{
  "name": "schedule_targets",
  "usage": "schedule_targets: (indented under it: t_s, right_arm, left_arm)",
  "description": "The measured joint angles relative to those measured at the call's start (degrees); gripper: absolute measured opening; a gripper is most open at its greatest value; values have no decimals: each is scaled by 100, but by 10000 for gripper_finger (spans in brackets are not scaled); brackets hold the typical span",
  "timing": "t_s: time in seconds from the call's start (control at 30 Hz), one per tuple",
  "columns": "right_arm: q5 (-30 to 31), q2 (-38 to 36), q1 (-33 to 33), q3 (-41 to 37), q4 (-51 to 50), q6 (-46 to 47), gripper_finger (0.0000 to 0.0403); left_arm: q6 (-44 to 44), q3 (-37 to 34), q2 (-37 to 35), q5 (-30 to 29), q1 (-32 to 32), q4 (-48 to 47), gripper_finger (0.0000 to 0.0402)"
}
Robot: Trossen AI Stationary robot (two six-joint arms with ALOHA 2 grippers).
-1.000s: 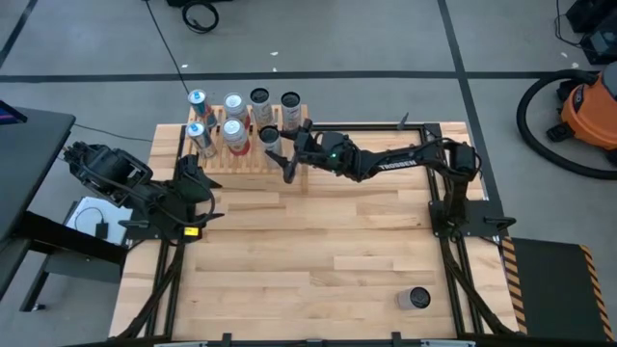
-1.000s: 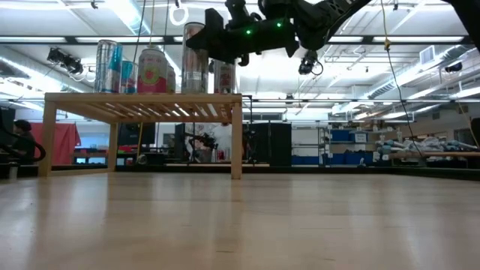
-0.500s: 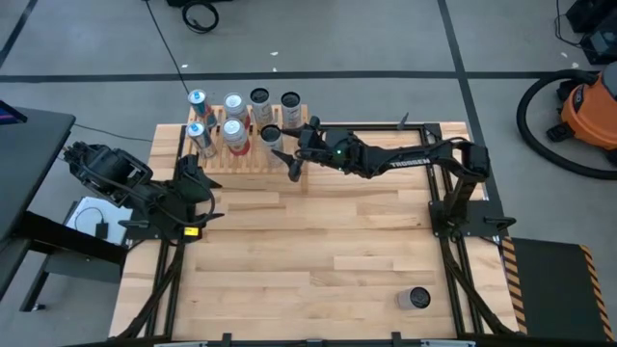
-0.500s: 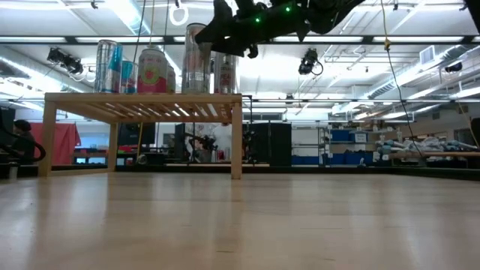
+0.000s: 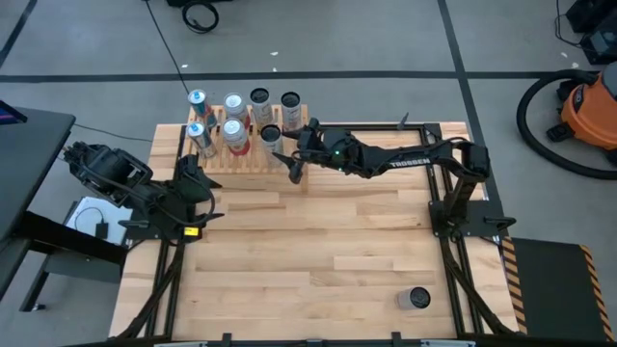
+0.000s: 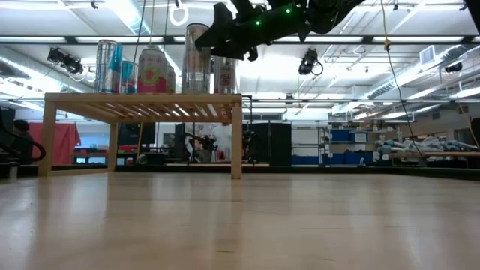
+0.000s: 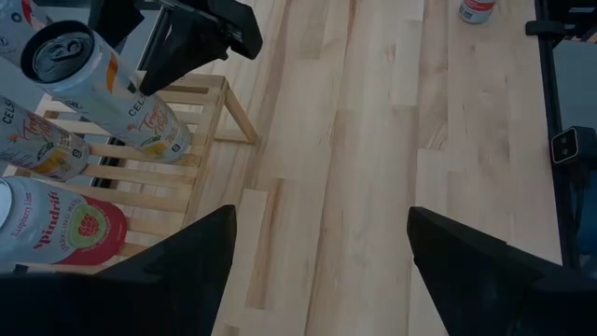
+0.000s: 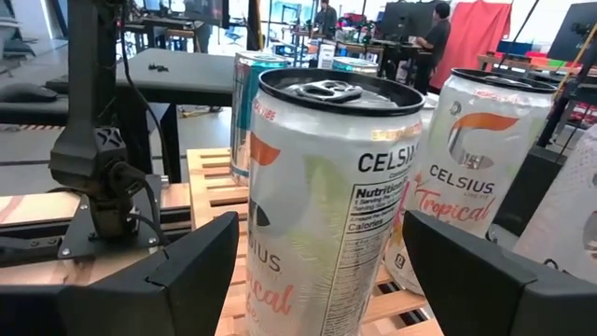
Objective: Place canned beverage on shelf
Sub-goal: Put the white and yellow soda can on the shelf aligned with the other white and yellow soda can
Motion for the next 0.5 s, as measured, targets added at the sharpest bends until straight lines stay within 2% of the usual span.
schedule_targets:
  t_s: [0.3,0.5]
  right_arm:
    - [-240,9,0,-1,-4,0,310]
    - [-239,11,-2,1,-2,24,278]
  left_arm:
    - [0,0,0,2,0,0,316]
    - [1,0,0,1,-2,0,316]
